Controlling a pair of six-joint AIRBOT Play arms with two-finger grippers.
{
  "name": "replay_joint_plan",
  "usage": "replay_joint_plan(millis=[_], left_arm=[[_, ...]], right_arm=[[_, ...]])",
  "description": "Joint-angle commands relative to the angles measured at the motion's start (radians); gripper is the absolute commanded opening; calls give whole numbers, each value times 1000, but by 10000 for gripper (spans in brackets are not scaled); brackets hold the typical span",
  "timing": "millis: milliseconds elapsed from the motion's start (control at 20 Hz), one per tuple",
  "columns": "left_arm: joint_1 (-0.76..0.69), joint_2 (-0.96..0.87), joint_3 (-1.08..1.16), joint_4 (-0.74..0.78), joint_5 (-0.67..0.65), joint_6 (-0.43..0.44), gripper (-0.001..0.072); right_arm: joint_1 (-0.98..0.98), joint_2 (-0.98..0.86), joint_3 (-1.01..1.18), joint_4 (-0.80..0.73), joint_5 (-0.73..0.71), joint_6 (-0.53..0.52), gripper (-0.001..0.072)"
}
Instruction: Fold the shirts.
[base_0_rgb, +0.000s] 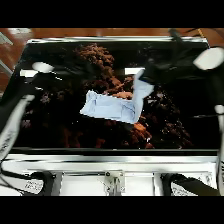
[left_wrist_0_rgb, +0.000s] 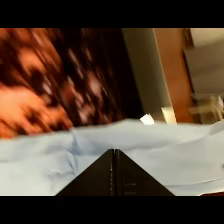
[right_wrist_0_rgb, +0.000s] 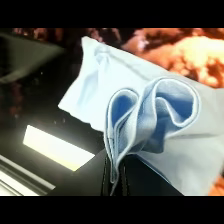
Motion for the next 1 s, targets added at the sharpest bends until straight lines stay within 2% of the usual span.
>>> replay_joint_plan(millis=[0, 150, 400, 450, 500, 550, 600, 700, 800, 900, 950], left_arm=[[260, 233, 0, 112, -71, -25, 32], [455, 388, 0, 112, -201, -25, 33], [649, 577, 0, 155, -389, -25, 33], [666, 606, -2, 173, -414, -25, 33], [670, 629, -2, 196, -426, -31, 33], [669, 645, -2, 214, -426, -44, 33], [666, 655, -2, 216, -427, -44, 33], [662, 661, -4, 216, -432, -43, 33], [662, 658, -5, 216, -432, -43, 34], [662, 659, -13, 216, -432, -43, 34], [662, 659, -21, 216, -432, -43, 34]], right_arm=[[194, -121, 0, 18, -246, 0, 63], [346, -256, 0, 69, -427, 0, 63], [505, -477, 0, 322, -724, 0, 63], [520, -507, 0, 383, -769, 0, 89], [528, -527, 0, 430, -806, 0, 247], [532, -539, 0, 467, -835, 0, 515], [531, -540, 0, 478, -850, 0, 583], [498, -520, 0, 472, -848, -2, 583], [435, -473, 0, 432, -780, -2, 583], [341, -404, 0, 286, -612, -2, 583], [283, -364, 0, 165, -490, 1, 582]])
